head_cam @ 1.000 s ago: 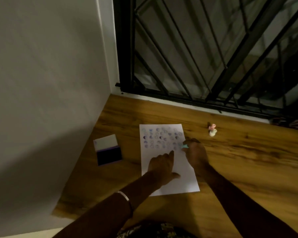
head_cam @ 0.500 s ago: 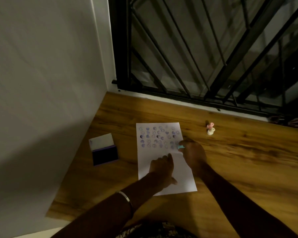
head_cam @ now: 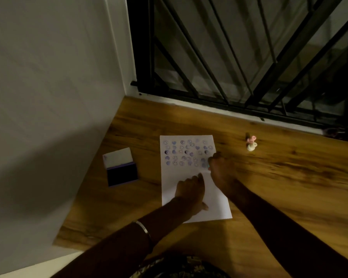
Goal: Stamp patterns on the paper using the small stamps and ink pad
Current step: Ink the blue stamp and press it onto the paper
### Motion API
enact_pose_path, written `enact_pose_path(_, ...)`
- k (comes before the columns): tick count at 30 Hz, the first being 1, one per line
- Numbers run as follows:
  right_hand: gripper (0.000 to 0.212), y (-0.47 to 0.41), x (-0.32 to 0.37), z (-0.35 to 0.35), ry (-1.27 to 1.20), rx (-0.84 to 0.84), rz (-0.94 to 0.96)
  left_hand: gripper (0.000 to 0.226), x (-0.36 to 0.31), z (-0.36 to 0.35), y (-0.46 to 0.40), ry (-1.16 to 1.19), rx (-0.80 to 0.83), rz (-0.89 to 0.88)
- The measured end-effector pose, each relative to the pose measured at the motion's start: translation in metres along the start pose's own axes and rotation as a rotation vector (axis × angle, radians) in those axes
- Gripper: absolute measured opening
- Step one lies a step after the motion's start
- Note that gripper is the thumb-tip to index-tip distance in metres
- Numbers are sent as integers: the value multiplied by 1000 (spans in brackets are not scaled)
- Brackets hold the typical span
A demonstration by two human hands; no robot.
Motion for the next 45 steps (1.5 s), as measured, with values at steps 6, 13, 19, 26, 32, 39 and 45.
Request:
enact_pose_path(6,17,3,1,7,-21,-6,21,105,0,0,-2,-31,10,-3)
enact_pose_path(13,26,-1,-21,9,-600,33,-234,86,3,6,1,75,5,7)
enact_pose_path(19,24,30,-16,22,-642,-141,-185,32,23,25,-1,1427,-205,496)
enact_pose_path(26,21,50,29,21,-695,-131,11,53,41,38,-2,2196,-306,586)
enact_pose_path(32,25,57,42,26,-671,-210,47,60,42,39,4,2194,-238,503)
enact_pose_path(39,29,64,48,25,-641,-199,58,57,37,39,10,2194,-185,463)
enact_pose_path(45,31,66,47,27,-604,-145,83,61,38,30,7,2155,-179,465)
Point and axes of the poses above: each hand's wrist, its own y-axis away from the middle knuckle, its own z-axis out of the back of the hand, x = y × z, the point moved 1 cm from there along -y, towards the middle knuckle, and after that the axes turned 10 degrees about -z, right-handed, at the moved point
